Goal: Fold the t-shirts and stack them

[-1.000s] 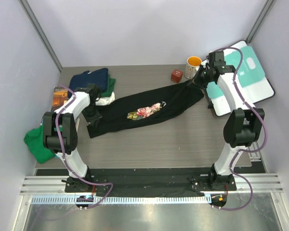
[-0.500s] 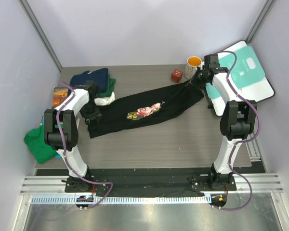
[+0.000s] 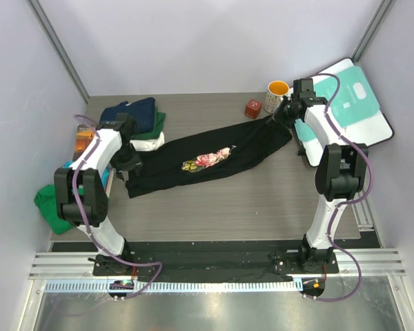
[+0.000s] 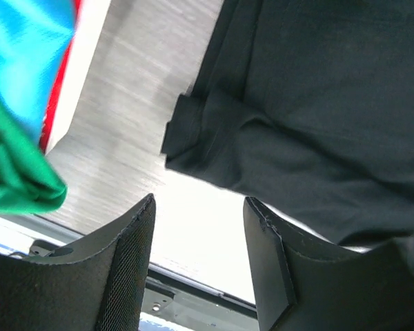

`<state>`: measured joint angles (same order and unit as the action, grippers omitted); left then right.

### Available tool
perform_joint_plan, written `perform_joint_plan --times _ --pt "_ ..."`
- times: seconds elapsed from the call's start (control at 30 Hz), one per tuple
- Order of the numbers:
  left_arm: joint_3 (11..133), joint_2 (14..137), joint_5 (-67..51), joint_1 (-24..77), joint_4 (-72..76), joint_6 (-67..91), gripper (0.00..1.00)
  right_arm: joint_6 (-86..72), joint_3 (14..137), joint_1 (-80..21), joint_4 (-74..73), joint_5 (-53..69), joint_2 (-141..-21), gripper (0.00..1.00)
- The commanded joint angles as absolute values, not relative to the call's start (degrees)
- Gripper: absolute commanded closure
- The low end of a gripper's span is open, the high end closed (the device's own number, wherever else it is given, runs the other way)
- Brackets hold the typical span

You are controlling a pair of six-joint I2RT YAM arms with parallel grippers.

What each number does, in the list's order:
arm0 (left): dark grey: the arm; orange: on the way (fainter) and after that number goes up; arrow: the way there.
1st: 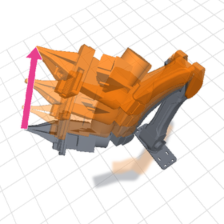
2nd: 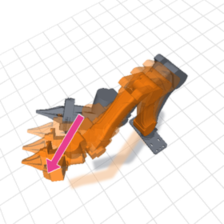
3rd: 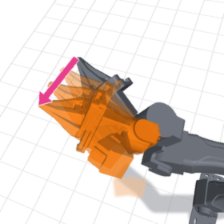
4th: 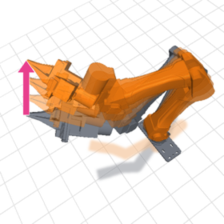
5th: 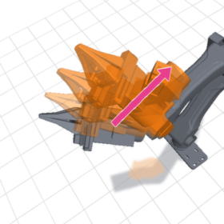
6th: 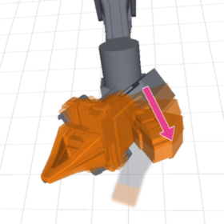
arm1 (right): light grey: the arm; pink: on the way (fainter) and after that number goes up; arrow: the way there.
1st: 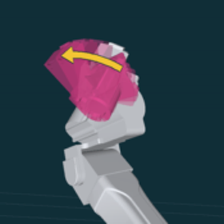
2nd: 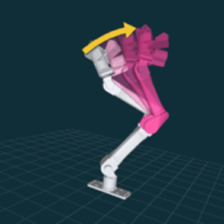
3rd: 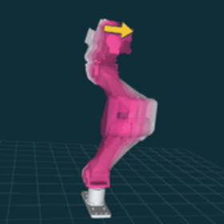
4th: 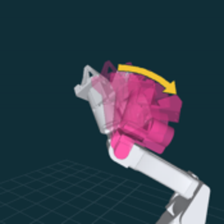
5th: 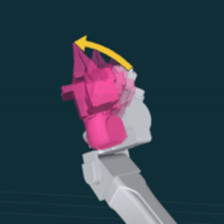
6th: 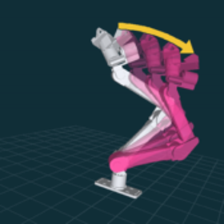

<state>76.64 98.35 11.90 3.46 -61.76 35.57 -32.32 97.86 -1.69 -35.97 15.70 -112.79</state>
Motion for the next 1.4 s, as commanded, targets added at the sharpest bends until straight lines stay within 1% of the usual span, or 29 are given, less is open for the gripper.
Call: perform_joint_plan --times 0.0,0.2,0.4,0.6,0.9,1.13,1.37 --pt "72.4 92.9 11.6 2.7 -61.3 37.3 0.45 -31.6 97.0 -1.3 -33.9 15.5 -113.1 0.99" --pt "64.7 92.4 10.0 2.4 -53.9 40.6 0.45 -30.9 96.9 -1.1 -33.6 16.1 -113.1 0.99" --pt "62.5 93.8 9.7 2.3 -49.3 42.1 0.44 -30.2 96.8 -0.9 -33.7 16.5 -112.8 0.99" --pt "64.3 93.7 11.5 2.3 -49.1 41.3 0.45 -29.6 96.3 -0.7 -34.3 17.2 -112.6 0.99" --pt "67.9 95.0 10.7 2.3 -50.3 40.5 0.45 -29.9 96.3 -0.7 -34.3 18.6 -113.4 0.99" --pt "70.0 99.4 10.9 2.3 -50.3 39.6 0.45 -30.0 96.6 -0.8 -34.4 19.1 -113.9 0.99" --pt "70.7 98.9 11.2 2.3 -50.1 39.1 0.45 -30.1 96.4 -0.7 -34.5 19.2 -114.2 0.99"
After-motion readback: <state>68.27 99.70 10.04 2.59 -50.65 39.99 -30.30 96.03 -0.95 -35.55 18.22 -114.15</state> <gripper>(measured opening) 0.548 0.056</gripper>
